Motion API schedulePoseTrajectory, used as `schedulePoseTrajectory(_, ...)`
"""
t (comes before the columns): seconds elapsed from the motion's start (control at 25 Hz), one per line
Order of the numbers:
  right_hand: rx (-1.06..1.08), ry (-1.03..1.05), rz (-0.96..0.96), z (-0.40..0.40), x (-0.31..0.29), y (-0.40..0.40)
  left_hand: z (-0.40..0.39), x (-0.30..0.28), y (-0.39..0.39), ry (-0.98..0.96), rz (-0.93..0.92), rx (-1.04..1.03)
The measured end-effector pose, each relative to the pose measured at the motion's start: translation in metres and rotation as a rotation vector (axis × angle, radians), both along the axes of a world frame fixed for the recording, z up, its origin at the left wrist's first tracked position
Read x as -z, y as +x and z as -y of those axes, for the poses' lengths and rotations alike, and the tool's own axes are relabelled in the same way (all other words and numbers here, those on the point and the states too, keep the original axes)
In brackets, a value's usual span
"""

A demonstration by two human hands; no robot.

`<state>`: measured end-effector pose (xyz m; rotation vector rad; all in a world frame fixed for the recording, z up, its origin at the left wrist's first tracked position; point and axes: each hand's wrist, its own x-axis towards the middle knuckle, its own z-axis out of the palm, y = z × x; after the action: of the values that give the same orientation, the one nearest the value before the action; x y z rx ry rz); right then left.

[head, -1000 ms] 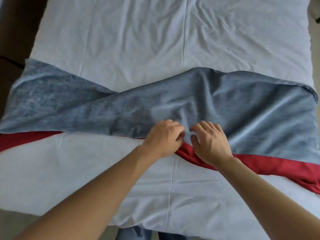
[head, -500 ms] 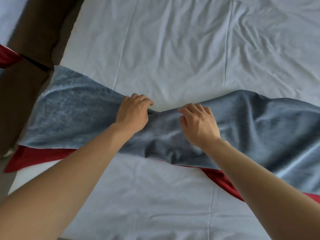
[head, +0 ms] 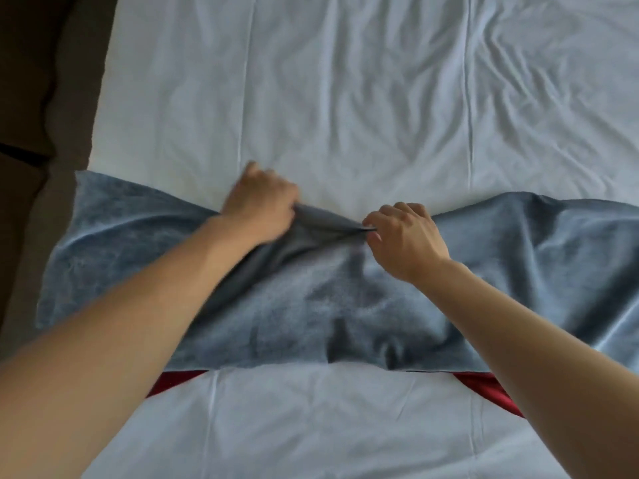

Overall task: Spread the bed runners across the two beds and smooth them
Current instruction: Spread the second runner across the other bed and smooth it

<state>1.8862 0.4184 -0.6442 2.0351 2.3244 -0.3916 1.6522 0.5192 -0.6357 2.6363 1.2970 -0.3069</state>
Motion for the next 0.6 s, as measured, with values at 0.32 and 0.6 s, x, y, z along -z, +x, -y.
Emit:
schedulePoseTrajectory(0.32,0.007,0.051,-0.050,-0.058,0.005,-0.015,-0.032,0.007,-0.008,-0.134,0.237,-0.250)
schedulePoseTrajectory(0.6,0.034,0.058,-0.075,-0.100,0.017,-0.032,-0.056,0.017,-0.008,0.025,0.279,-0.264)
